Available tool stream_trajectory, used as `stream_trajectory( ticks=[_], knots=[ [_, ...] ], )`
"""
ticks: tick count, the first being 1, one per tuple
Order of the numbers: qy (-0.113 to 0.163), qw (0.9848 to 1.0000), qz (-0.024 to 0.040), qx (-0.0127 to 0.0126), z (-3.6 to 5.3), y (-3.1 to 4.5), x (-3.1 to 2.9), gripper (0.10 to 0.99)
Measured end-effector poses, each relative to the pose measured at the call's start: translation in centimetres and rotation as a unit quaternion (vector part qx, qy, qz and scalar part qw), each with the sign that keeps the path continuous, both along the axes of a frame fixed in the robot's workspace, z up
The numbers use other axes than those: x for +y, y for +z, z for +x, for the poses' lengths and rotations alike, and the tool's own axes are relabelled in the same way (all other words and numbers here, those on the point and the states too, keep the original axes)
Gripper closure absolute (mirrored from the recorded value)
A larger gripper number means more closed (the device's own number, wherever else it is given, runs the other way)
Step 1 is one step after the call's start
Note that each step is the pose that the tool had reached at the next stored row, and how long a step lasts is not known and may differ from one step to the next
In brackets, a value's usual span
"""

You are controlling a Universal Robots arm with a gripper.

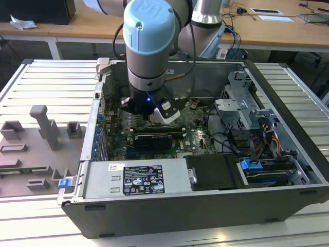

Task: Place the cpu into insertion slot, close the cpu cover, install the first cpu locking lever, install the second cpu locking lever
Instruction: 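Install the second cpu locking lever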

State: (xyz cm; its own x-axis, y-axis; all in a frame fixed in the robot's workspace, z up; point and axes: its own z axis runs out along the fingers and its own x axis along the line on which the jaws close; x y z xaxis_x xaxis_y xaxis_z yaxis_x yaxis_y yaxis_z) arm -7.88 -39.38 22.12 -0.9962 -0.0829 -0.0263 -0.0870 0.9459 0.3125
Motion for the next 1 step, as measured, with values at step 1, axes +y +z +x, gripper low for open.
stream_trajectory(
  ticks=[1],
  knots=[
    [0.000, 1.0000, 0.0001, -0.0001, 0.00, -0.01, 0.00, 0.980]
  ],
)
